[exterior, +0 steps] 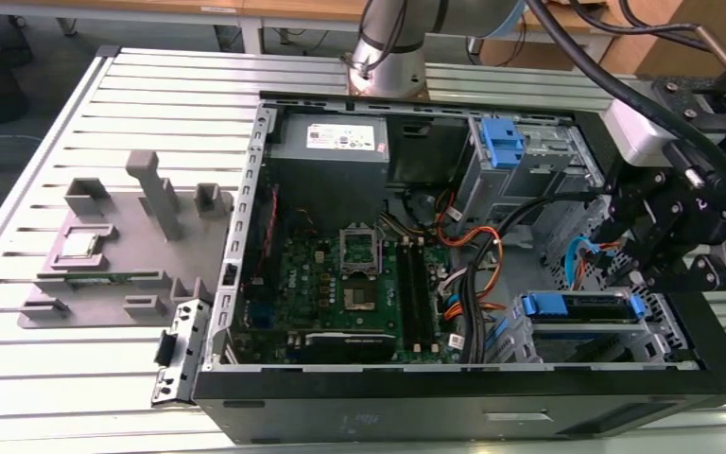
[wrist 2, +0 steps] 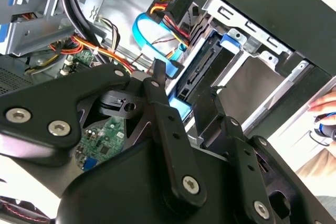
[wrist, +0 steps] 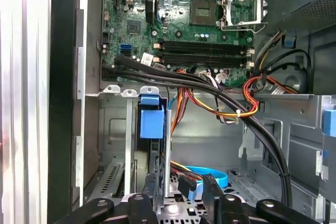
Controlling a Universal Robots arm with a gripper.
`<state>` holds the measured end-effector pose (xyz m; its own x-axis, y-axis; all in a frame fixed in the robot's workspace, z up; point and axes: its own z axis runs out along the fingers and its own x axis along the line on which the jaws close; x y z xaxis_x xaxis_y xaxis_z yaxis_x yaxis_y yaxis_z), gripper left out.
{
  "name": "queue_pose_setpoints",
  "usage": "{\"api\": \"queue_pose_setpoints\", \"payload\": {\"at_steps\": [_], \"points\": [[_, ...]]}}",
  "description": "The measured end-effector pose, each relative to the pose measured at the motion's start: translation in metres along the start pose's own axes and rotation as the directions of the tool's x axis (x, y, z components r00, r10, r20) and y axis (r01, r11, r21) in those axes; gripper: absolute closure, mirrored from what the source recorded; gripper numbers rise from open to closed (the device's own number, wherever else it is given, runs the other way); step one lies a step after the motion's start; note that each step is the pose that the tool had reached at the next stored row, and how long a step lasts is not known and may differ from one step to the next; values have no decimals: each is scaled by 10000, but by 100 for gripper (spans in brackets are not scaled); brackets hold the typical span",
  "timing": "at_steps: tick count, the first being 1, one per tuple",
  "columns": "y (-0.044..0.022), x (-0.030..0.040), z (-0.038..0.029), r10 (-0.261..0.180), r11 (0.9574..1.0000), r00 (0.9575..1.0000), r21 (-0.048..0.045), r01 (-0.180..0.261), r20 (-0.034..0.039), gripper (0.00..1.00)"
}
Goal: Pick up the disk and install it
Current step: 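Insert the first disk wire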
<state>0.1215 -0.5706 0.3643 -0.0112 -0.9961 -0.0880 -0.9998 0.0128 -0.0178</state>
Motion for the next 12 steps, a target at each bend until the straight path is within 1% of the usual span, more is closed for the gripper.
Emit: {"api": "queue_pose_setpoints", "payload": {"at_steps": [9,12], "points": [[-38,3,43,0,10000,10000,0,0,1,52],[-41,4,50,1,10000,10000,0,-1,-2,52]]}}
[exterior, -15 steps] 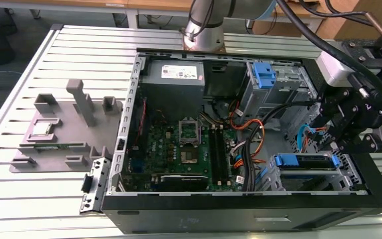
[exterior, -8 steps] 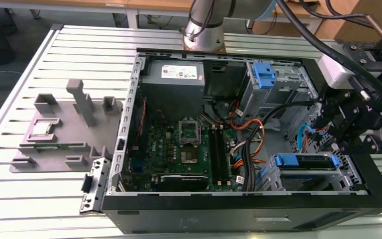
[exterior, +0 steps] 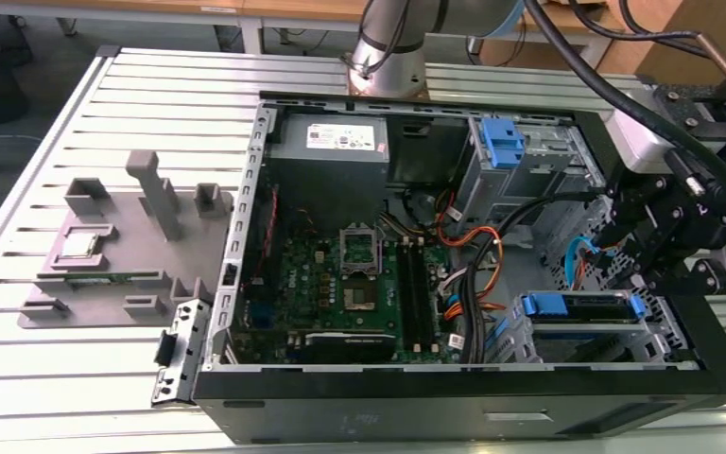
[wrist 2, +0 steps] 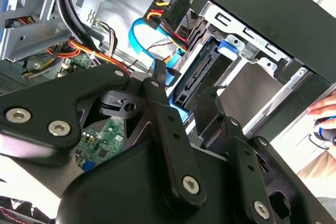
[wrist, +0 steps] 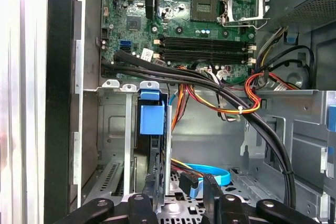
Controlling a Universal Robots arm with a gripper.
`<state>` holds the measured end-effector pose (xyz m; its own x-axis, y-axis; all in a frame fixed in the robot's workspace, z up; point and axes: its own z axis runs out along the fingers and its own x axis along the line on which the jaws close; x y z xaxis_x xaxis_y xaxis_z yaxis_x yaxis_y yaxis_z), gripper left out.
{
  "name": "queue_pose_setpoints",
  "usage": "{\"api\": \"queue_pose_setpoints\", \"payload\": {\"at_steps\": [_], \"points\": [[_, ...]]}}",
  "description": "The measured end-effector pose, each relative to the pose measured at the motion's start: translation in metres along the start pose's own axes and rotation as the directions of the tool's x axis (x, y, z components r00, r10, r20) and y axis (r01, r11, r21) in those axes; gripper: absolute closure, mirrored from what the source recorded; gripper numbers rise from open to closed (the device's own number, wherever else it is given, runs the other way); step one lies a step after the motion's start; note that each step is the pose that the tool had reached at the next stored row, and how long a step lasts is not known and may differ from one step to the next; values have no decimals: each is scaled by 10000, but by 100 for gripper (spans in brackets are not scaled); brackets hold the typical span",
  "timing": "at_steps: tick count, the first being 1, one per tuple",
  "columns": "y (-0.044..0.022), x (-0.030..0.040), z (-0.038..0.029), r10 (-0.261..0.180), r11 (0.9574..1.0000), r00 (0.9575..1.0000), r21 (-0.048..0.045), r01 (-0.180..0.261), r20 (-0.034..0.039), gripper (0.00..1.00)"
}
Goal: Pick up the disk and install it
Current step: 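Insert the first disk wire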
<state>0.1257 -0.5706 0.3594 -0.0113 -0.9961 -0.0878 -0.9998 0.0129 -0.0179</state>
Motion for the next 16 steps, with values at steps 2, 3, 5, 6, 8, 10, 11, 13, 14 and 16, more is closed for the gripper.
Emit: {"api": "queue_pose_setpoints", "payload": {"at_steps": [2,3,5,6,8,10,11,13,14,16], "points": [[0,0,1,0,10000,10000,0,0,1,52],[-1,0,2,-1,10000,10000,0,1,3,52],[0,1,16,-1,10000,10000,0,1,7,52],[-1,1,17,-1,10000,10000,0,1,4,52],[0,1,17,-1,10000,10000,0,1,2,52],[0,2,17,-1,10000,10000,0,1,1,52],[0,1,21,-1,10000,10000,0,1,2,52],[0,2,28,0,10000,10000,0,0,3,52],[0,2,29,0,10000,10000,0,0,3,52],[0,3,28,-1,10000,10000,0,1,2,52]]}}
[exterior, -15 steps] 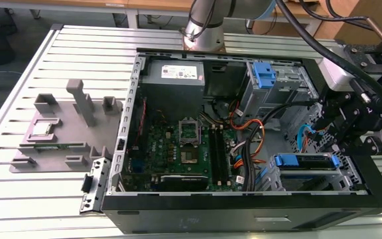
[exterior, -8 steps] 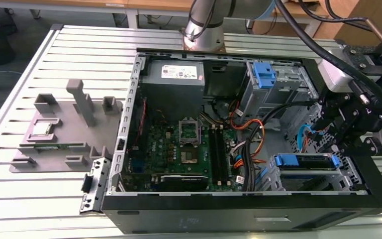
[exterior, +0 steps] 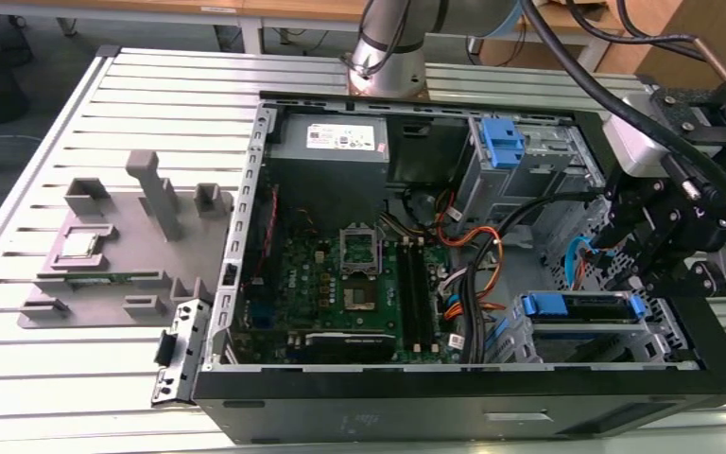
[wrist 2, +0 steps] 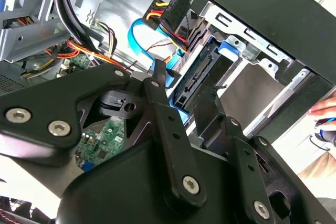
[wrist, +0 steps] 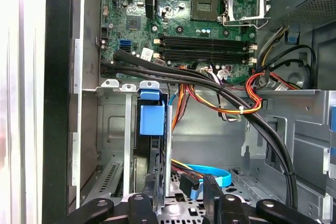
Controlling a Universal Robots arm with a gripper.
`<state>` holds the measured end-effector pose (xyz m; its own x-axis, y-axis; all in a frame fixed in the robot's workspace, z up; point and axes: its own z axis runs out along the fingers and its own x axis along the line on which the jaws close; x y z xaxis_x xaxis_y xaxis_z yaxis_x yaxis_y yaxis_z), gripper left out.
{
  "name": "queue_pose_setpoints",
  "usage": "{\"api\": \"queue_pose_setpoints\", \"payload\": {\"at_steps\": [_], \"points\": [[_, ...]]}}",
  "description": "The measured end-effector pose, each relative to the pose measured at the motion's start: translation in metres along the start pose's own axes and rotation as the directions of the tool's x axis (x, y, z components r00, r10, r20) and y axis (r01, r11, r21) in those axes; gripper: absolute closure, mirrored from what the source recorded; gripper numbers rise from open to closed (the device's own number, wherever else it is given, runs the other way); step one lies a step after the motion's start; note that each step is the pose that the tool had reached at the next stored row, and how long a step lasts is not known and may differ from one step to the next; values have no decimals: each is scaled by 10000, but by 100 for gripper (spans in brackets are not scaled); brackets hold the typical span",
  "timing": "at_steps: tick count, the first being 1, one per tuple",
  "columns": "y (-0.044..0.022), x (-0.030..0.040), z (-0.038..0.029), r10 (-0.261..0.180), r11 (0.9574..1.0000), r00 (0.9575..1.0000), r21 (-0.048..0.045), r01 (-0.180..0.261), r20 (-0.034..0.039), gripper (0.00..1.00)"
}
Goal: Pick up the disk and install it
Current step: 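Insert the first disk wire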
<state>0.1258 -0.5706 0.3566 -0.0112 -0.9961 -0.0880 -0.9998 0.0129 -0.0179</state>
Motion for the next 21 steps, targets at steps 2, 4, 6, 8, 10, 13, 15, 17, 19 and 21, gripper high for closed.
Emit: {"api": "queue_pose_setpoints", "payload": {"at_steps": [2,4,6,8,10,13,15,17,19,21], "points": [[0,0,0,0,10000,10000,0,0,0,52],[20,1,1,-1,10000,10000,8,1,3,52],[33,2,0,-1,10000,10000,13,1,2,52],[33,2,0,-3,10000,10000,13,3,2,52],[35,2,0,-1,10000,10000,14,1,1,52],[31,2,0,3,10000,10000,12,-3,-1,52],[28,2,1,5,10000,10000,11,-5,0,52],[27,2,2,4,10000,10000,10,-4,2,52],[27,2,2,5,10000,10000,10,-5,1,52],[27,2,2,5,10000,10000,10,-5,1,52]]}}
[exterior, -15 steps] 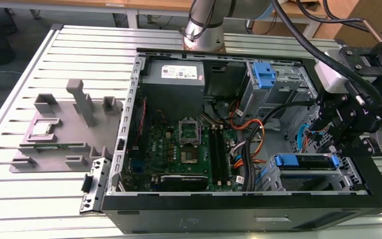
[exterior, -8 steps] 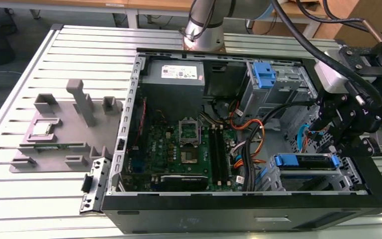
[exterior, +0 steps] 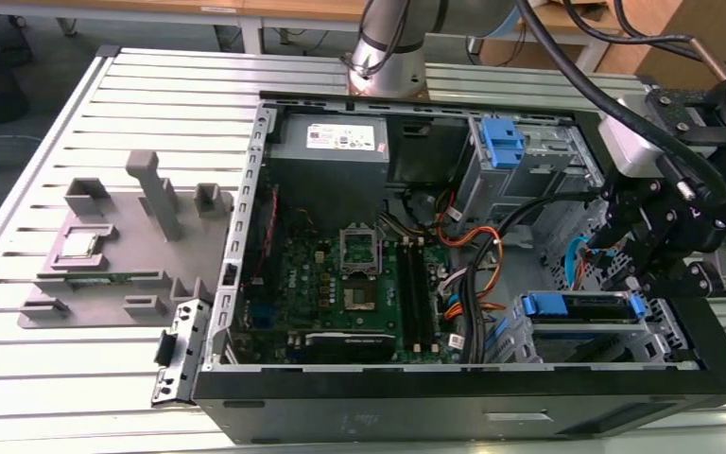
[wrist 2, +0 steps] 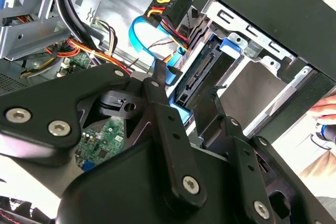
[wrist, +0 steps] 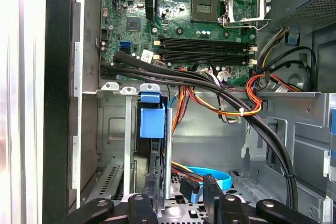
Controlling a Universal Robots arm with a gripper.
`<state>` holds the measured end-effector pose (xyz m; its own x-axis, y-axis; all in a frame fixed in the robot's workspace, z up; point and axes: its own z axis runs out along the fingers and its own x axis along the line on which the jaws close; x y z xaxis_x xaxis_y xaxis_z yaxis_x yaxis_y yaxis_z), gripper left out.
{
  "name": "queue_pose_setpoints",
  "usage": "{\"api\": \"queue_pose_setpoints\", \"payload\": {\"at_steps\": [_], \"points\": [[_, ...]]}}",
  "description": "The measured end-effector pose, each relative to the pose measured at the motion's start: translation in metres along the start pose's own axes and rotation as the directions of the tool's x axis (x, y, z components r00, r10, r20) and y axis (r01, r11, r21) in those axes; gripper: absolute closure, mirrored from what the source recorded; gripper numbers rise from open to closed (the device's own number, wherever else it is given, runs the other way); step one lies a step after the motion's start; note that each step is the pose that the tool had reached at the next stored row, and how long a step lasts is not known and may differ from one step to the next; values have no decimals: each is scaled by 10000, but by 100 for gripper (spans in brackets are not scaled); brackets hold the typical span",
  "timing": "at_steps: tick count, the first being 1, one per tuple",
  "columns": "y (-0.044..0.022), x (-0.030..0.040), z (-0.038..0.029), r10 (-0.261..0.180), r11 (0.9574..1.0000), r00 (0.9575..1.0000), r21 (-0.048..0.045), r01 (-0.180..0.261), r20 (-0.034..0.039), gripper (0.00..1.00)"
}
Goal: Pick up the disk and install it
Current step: 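Insert the first disk wire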
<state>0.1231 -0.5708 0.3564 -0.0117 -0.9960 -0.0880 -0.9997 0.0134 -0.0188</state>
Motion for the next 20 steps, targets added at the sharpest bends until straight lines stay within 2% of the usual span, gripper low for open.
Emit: {"api": "queue_pose_setpoints", "payload": {"at_steps": [4,5,6,7,10,11,20], "points": [[-1,0,0,0,10000,10000,0,0,0,53],[-1,0,0,0,10000,10000,0,0,0,59],[-1,0,0,-1,10000,10000,0,1,0,59],[-1,0,0,0,10000,10000,0,0,0,66],[-1,0,0,0,10000,10000,0,0,0,67],[-1,0,0,0,10000,10000,0,0,0,75],[-3,0,0,0,10000,10000,0,0,0,75]]}}
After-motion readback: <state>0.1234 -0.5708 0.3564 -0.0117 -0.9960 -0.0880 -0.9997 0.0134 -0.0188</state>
